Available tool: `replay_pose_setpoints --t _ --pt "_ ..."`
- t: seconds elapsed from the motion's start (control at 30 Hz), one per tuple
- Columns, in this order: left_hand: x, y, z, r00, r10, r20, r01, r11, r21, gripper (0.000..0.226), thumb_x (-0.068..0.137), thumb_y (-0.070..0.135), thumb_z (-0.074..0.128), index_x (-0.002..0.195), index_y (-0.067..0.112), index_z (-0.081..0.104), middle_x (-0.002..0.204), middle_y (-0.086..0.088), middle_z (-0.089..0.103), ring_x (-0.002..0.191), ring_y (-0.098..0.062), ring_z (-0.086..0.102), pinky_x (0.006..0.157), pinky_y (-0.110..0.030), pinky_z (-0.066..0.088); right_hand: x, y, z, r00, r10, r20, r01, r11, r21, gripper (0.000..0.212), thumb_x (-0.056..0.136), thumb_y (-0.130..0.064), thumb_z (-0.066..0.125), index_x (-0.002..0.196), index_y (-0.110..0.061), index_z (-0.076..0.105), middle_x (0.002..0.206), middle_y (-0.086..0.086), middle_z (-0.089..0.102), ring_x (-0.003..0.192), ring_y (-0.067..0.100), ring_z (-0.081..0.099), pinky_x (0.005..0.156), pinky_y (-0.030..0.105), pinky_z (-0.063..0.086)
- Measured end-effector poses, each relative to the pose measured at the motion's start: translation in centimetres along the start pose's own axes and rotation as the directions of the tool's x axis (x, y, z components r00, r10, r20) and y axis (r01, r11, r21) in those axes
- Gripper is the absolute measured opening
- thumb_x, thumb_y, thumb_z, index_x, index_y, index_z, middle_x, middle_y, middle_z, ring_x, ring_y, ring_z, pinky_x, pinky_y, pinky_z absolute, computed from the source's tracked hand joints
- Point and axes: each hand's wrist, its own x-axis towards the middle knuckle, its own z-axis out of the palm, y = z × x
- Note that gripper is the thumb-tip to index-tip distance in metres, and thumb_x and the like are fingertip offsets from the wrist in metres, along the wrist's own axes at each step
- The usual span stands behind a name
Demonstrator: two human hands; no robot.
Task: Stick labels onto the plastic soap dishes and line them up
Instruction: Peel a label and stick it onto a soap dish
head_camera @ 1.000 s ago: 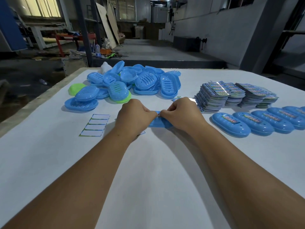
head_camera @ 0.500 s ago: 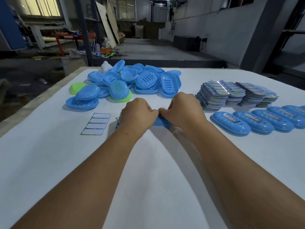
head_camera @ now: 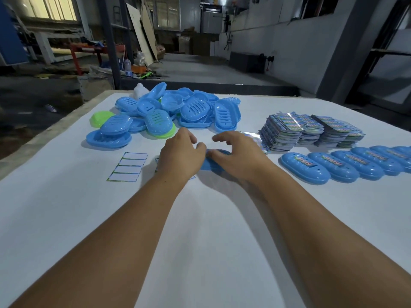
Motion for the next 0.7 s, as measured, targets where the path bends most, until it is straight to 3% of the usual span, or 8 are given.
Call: replay_pose_setpoints --t 0.1,0.2,0.4,0.53,0.7 --pt "-0.1 -0.1 -0.2 0.998 0.048 -0.046 -0.048 0.999 0.009 0.012 0.095 0.037 0.056 0.099 0.026 0.053 0.09 0.0 0.062 0.083 -0.024 0.056 0.071 -0.033 0.039 -0.7 -0.5 0.0 0.984 -0.095 0.151 0.094 0.995 0.013 0.052 0.085 -0.049 0.07 0.135 -0.038 0.058 0.132 -0.014 0.064 0.112 0.008 0.059 0.098 0.032 0.048" --pt "-0.3 -0.1 -0.4 0.996 0.072 -0.055 -0.069 0.996 0.047 0.013 0.095 0.039 0.054 0.101 0.028 0.052 0.091 0.0 0.065 0.082 -0.025 0.058 0.07 -0.034 0.039 -1.4 -0.7 -0.3 0.982 -0.091 0.166 0.11 0.988 -0.109 0.05 0.083 -0.051 0.07 0.131 -0.038 0.062 0.124 -0.008 0.067 0.113 0.019 0.061 0.096 0.04 0.051" --pt "-0.5 -0.4 -0.7 0.996 0.081 -0.039 -0.078 0.993 0.09 0.018 0.092 0.041 0.057 0.106 0.032 0.051 0.08 0.006 0.064 0.079 -0.022 0.056 0.072 -0.033 0.038 -3.8 1.0 -3.2 0.982 0.188 -0.02 -0.183 0.916 -0.356 0.052 0.078 -0.064 0.058 0.122 -0.038 0.061 0.127 0.001 0.062 0.118 0.031 0.055 0.092 0.04 0.043" --pt "-0.7 -0.4 -0.7 0.996 0.09 -0.012 -0.088 0.992 0.087 0.019 0.091 0.039 0.06 0.107 0.033 0.05 0.079 0.006 0.064 0.081 -0.022 0.057 0.073 -0.034 0.039 -5.3 2.5 -4.7 0.933 0.332 -0.139 -0.36 0.852 -0.38 0.057 0.081 -0.06 0.055 0.127 -0.028 0.056 0.126 0.005 0.061 0.119 0.036 0.048 0.092 0.044 0.038" --pt "-1.1 -0.2 -0.7 0.996 0.095 0.001 -0.094 0.993 0.075 0.018 0.09 0.037 0.06 0.105 0.034 0.05 0.07 0.008 0.064 0.072 -0.016 0.058 0.072 -0.034 0.042 -6.1 3.1 -5.4 0.894 0.398 -0.206 -0.446 0.838 -0.316 0.055 0.086 -0.053 0.056 0.131 -0.022 0.054 0.13 0.01 0.053 0.124 0.039 0.043 0.099 0.044 0.037"
